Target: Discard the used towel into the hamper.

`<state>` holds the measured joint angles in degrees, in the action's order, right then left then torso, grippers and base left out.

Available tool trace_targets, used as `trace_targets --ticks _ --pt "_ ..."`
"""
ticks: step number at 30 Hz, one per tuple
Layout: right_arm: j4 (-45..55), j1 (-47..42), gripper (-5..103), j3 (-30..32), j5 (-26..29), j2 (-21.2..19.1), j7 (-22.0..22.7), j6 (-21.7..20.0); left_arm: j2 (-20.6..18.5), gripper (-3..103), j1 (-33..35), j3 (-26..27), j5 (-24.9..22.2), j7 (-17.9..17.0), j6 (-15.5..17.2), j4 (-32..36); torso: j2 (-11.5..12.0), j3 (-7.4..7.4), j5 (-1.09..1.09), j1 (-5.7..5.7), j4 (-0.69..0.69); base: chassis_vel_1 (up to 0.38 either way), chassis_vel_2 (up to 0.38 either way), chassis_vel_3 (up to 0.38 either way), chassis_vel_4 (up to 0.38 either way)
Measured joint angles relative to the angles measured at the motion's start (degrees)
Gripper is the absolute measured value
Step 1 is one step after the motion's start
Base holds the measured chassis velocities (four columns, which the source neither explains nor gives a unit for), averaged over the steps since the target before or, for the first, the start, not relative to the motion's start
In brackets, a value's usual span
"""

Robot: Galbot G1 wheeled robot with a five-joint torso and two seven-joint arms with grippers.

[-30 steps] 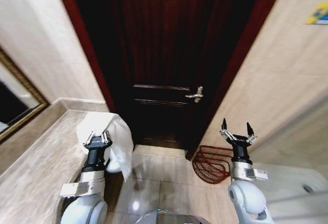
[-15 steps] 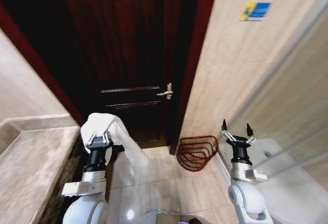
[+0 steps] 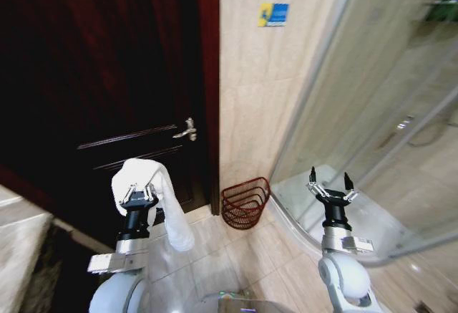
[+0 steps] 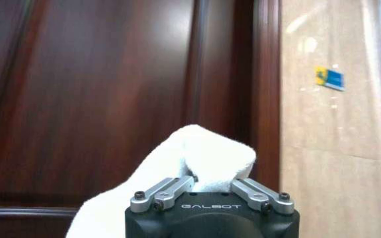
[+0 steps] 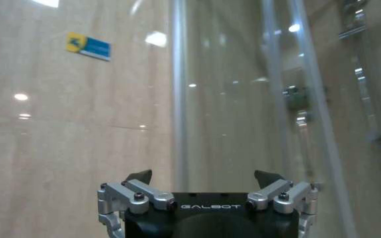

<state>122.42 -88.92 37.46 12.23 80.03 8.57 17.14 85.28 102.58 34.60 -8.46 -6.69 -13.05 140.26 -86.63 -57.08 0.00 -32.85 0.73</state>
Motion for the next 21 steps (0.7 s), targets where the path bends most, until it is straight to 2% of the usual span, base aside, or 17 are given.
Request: trace_targets --ticks 7,11,21 --pt "0.0 0.0 100 0.0 0.0 -0.01 0.0 -0.01 0.0 4 0.01 -0.01 0.01 -0.01 0.0 0.0 0.0 0.0 0.0 0.0 -0.02 -0.081 -0.095 -0.1 -0.087" --pt "0.0 0.02 100 -0.01 0.0 -0.01 0.0 -0.02 0.0 4 0.01 -0.01 0.01 -0.04 0.01 0.0 -0.01 0.0 0.0 0.0 0.02 -0.007 -0.014 -0.007 -0.009" --pt "0.01 0.01 100 -0.01 0.01 -0.01 0.01 -0.03 -0.01 4 0.01 0.0 0.01 -0.05 0.03 0.0 -0.01 0.0 0.0 0.0 0.01 0.0 0.0 0.0 0.0"
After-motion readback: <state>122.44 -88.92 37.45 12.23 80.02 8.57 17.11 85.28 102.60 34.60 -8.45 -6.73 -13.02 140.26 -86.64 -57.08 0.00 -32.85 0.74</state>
